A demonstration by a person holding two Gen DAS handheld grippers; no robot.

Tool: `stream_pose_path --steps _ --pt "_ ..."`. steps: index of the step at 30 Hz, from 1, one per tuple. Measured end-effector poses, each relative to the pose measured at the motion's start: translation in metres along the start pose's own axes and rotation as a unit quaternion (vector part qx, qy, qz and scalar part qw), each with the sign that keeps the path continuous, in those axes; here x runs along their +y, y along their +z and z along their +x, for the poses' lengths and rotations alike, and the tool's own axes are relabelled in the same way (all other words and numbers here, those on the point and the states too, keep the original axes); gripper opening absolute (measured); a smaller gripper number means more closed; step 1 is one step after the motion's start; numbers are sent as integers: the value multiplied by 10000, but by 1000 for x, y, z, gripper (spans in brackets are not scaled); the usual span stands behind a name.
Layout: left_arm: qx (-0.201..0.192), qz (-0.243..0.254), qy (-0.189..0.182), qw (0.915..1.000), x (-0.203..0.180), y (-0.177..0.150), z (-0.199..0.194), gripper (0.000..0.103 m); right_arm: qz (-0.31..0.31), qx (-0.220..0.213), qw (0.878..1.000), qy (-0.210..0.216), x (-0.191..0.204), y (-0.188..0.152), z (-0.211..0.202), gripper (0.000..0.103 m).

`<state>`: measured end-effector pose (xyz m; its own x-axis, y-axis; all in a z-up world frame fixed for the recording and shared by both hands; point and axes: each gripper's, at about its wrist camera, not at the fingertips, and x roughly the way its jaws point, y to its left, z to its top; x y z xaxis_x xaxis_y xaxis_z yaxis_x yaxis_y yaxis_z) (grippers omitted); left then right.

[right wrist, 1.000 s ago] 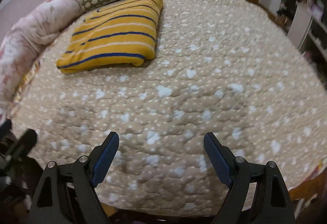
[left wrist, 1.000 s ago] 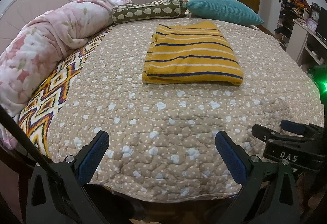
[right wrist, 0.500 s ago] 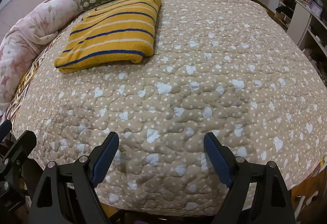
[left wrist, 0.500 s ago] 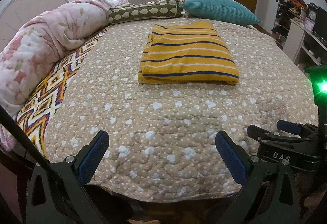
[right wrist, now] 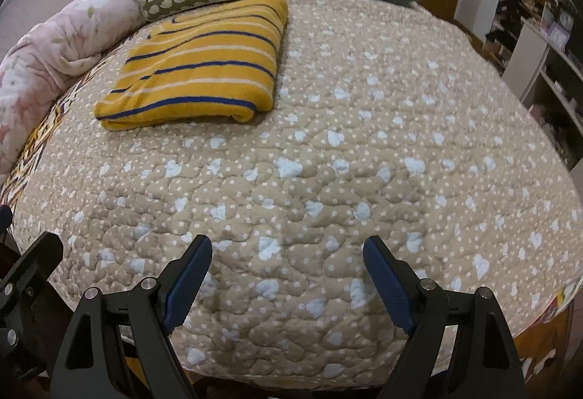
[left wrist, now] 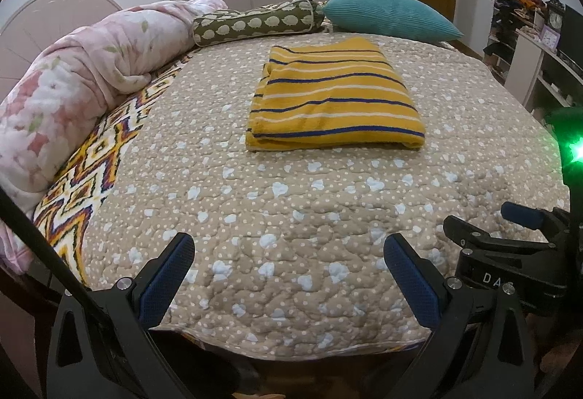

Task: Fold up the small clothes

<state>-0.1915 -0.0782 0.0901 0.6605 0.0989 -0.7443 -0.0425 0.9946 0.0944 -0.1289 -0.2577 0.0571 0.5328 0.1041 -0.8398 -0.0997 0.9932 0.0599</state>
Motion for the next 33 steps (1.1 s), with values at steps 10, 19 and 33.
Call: stream_pose_path --steps 10,19,33 --pt "69 -18 -18 10000 2 -1 2 103 4 -149 9998 -149 -1 0 -5 88" --pt "152 -42 -76 9998 3 -2 7 103 -116 -211 9995 -207 4 -1 -6 88" --pt "326 -176 -157 9992 12 -4 20 103 -170 -473 9984 -244 8 3 -8 88"
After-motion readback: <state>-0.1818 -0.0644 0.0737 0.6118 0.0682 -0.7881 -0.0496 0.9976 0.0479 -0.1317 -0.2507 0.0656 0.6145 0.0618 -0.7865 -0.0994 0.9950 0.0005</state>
